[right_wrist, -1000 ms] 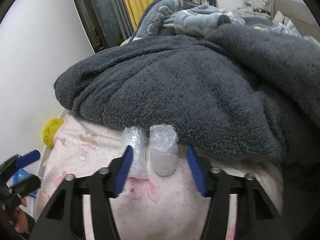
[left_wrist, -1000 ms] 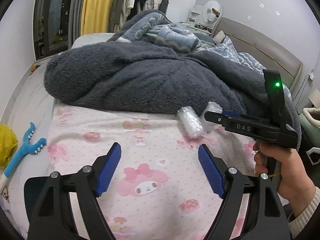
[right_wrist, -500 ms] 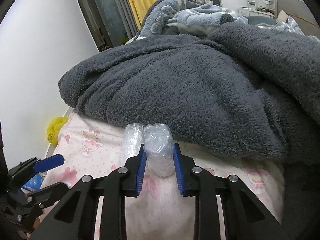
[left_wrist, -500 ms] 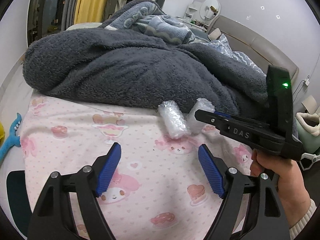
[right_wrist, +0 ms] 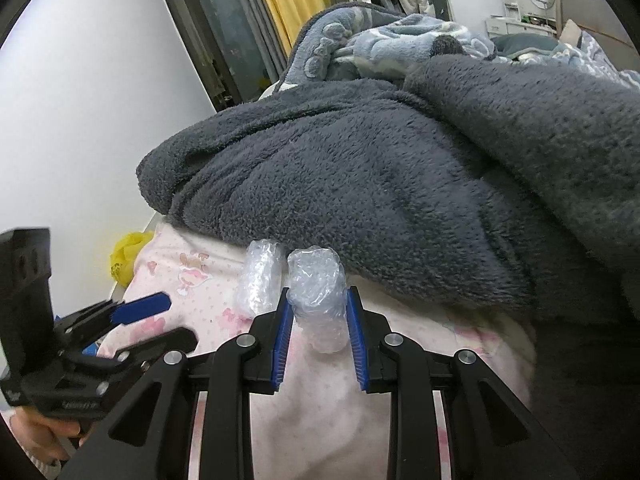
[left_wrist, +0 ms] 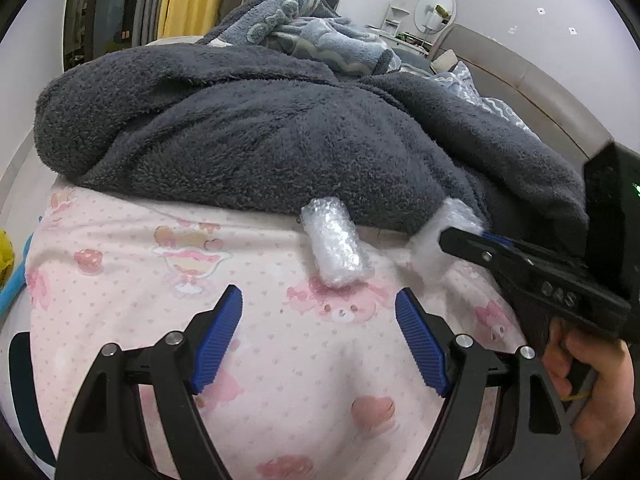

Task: Collect trash
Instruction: 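Lower the left gripper onto the other bubble-wrap roll and close it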

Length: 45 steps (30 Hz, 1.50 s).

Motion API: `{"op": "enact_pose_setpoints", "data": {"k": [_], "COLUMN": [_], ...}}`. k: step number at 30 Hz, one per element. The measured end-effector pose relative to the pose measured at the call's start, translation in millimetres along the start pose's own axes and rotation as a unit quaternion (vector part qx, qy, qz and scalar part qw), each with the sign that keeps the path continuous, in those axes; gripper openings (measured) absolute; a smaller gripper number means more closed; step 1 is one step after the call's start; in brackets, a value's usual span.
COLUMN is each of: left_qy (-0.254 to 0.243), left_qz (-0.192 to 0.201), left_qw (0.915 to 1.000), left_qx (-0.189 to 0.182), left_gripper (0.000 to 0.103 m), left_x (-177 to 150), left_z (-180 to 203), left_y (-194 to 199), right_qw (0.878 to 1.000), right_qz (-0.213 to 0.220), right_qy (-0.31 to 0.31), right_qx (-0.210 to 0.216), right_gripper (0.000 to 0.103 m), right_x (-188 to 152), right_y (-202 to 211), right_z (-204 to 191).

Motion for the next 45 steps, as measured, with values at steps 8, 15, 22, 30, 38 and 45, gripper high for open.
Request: {"op": "enact_pose_setpoints", "data": {"k": [8,15,22,30,38,45], "left_qy": [-0.017,-0.02,-0.019,-0.008,-0.028,-0.052], "left_qz": [-0.007,-0.026,-0.031,-0.051,-0.052,-0.043], "left_qw": [0.9997,0.999,0.999,0.9983,0.9978,0.9967], "left_qx": [0.015,0.03,0.024,0.028,0.032,0.045], "left_gripper": [0.08,0.074,0.071,0.054,0.041,0.041], "left_x": [6,-1,-2,-4,-2,1], "left_z": [15,13,17,18,27,21], "left_y": [-21,-41,-50,-65,-66,-46], "right_qw": [1.0,1.0,0.999,0.999,1.0,0.999], "right_qz": [0.011,0.015,0.019,0.02,0.02,0.021], "right_qy": [-0.012,-0.017,-0.023,-0.024,-0.022,-0.022], "right_qx": [0.009,0.012,0.013,0.014,0.011,0.016], "right_gripper": [0.027,0.027,0.027,0.027,0.027,0.027], "right_x": [6,6,7,8,7,10], "right_y": [16,22,27,28,30,31], "right_z": [11,16,21,23,25,23]}}
Point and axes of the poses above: each gripper's, at about its wrist camera, not at the fingertips, and y roughly against the way its jaws point, z to its right, x to its top, the point moved 5 cm from there along -y, roughly the way its jaws point, and after that the axes turned 12 degrees about z, right-handed, at the moved point
